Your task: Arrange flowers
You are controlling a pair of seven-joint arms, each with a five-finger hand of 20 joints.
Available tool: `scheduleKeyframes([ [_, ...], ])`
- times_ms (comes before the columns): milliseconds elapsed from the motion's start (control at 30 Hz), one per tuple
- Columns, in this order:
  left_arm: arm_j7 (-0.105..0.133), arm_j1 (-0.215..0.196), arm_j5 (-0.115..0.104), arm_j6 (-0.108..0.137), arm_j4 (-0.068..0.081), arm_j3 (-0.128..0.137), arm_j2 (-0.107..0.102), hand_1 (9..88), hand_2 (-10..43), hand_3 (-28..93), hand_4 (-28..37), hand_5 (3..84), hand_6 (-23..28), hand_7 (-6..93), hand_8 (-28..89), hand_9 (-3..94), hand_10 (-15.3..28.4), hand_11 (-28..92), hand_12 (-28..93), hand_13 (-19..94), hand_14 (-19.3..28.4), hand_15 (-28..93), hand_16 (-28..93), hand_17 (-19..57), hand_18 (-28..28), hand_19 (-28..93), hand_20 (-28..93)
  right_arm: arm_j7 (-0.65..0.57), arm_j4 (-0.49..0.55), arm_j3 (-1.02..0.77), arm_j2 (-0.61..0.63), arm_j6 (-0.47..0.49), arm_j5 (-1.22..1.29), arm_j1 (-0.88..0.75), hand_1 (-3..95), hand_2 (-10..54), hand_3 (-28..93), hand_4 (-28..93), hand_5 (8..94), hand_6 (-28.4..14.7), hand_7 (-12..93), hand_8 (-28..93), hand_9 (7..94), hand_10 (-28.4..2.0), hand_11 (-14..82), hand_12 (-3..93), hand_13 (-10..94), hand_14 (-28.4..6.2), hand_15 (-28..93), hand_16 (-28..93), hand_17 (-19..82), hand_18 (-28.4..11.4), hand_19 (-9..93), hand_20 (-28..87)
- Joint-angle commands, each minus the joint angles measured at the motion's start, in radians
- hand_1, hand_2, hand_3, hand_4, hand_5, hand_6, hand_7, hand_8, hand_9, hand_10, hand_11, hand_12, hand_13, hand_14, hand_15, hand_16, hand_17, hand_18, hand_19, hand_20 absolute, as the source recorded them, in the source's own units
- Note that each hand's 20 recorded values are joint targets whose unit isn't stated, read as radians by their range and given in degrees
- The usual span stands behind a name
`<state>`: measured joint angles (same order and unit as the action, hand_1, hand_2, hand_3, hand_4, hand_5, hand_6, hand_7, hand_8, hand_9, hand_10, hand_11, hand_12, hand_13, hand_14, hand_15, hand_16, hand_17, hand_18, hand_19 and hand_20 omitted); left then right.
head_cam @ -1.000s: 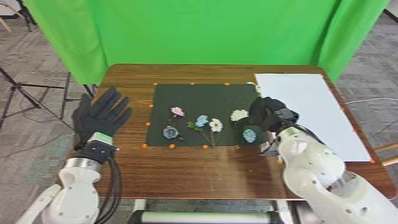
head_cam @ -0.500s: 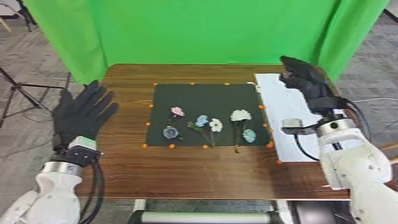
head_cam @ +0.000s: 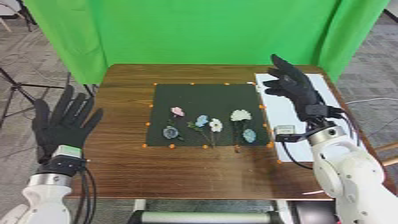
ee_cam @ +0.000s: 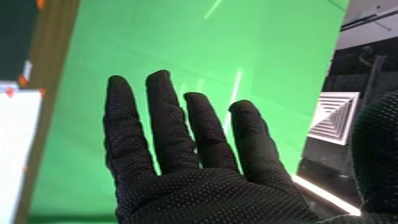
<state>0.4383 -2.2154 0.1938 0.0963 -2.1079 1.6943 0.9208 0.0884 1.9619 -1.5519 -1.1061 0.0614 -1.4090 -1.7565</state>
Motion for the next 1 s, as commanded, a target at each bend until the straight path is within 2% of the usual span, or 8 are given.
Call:
scheduleKeyframes([
  [33,-0.005,0.009,0.023,0.004,-0.011,0.013,-0.011,23.0,13.5,59,-28.3,28.1,2.3,10.7,-11,26.3,9.6,10,7,15,8.3,18,-7,-4.9,12.2,27,9,-0.009,0.042,-0.034,-0.010,-0.041,0.016,-0.067,5.0,7.3,79,-28,25.9,-2.3,8,-9,33.2,-14.7,2.1,10.8,32,-16.2,15,19,16,-20.0,36,20],
  [200,-0.001,0.000,0.022,0.010,-0.016,0.025,-0.018,22.8,13.3,59,-28.3,29.2,2.6,10.3,-11,26.0,9.5,10,7,15,8.3,18,-7,-4.9,12.1,27,9,-0.023,0.055,-0.032,-0.006,-0.080,0.050,-0.075,4.4,8.6,77,-28,27.8,-2.4,8,-9,34.2,-14.9,2.5,10.9,30,-16.1,14,19,14,-19.7,35,20],
  [267,0.011,-0.001,0.019,0.012,-0.018,0.023,-0.021,22.9,13.2,59,-28.3,29.3,2.6,10.3,-11,26.0,9.5,10,7,15,8.3,18,-7,-4.9,12.0,27,9,-0.015,0.048,-0.013,0.002,-0.096,0.068,-0.057,3.1,10.1,75,-28,28.8,-2.4,8,-9,34.9,-14.9,2.7,11.0,30,-16.2,14,19,14,-19.7,35,20],
  [300,0.008,0.005,0.018,0.011,-0.016,0.020,-0.020,23.0,13.2,59,-28.3,29.3,2.6,10.4,-11,26.0,9.4,10,7,15,8.4,18,-7,-4.9,12.1,27,9,-0.019,0.045,-0.006,0.007,-0.097,0.065,-0.050,2.5,10.6,75,-28,29.2,-2.4,8,-9,35.2,-14.9,2.8,11.0,30,-16.2,14,19,14,-19.6,35,20],
  [533,0.007,0.009,0.021,0.004,-0.015,0.019,-0.019,23.2,13.2,59,-28.3,29.8,2.8,10.5,-11,26.2,9.7,10,7,15,8.6,19,-7,-5.0,12.1,27,9,-0.029,0.041,-0.008,0.007,-0.050,0.047,-0.041,2.1,10.8,76,-28,30.5,-2.6,8,-9,36.0,-14.7,3.0,11.1,30,-16.5,14,19,15,-19.6,35,20],
  [667,0.017,0.007,0.009,0.004,-0.016,0.016,-0.019,23.1,13.1,60,-28.3,29.9,2.9,10.6,-11,26.2,9.7,10,7,15,8.7,19,-7,-5.0,12.1,27,9,-0.036,0.036,-0.002,0.004,-0.054,0.055,-0.036,2.7,10.6,76,-28,32.5,-2.9,8,-9,37.1,-14.6,3.4,11.2,31,-16.6,14,19,15,-19.6,35,20],
  [800,0.010,0.010,0.016,0.003,-0.017,0.021,-0.009,23.1,13.0,60,-28.3,30.0,2.9,10.6,-11,26.3,9.8,10,7,15,8.7,19,-7,-5.0,12.2,27,9,-0.035,0.039,-0.004,0.008,-0.057,0.054,-0.038,2.9,10.7,76,-28,33.7,-3.1,8,-9,37.8,-14.8,3.5,11.3,31,-16.6,14,19,14,-19.6,35,20],
  [1000,0.022,0.013,0.007,0.007,-0.018,0.015,-0.018,23.1,13.0,60,-28.3,30.2,3.0,10.6,-11,26.5,9.8,10,7,16,8.7,19,-7,-5.0,12.3,27,9,-0.040,0.047,-0.016,0.006,-0.041,0.053,-0.053,3.0,10.8,76,-28,34.2,-3.1,8,-9,38.2,-14.5,3.6,11.4,31,-16.8,14,19,14,-19.6,35,20],
])
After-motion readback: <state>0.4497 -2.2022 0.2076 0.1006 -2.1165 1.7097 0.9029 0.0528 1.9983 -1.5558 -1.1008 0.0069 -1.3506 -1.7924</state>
